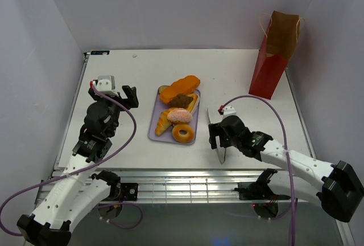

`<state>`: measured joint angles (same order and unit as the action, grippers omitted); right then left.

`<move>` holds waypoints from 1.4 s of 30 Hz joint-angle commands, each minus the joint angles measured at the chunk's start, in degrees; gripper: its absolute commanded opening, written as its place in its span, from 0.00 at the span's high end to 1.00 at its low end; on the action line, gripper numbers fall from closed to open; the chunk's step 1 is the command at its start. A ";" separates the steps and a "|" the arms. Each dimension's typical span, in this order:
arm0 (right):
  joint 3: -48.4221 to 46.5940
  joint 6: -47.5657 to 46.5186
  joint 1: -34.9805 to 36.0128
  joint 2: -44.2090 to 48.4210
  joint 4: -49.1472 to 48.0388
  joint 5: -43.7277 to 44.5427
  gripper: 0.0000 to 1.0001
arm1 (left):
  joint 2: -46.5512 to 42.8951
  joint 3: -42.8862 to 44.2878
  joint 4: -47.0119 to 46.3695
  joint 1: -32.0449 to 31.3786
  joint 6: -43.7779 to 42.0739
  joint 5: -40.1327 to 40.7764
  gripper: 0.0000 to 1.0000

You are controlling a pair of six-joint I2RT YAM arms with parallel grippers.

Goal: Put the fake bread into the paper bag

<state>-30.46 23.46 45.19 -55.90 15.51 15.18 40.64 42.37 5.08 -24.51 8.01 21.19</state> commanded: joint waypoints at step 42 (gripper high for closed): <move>-4.17 13.19 3.42 -17.66 -0.92 11.63 0.10 | -0.83 0.78 0.28 -1.42 0.69 -3.61 0.02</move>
<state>-34.70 36.91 49.74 -72.69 16.34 28.16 40.18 42.37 5.15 -25.63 8.43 18.37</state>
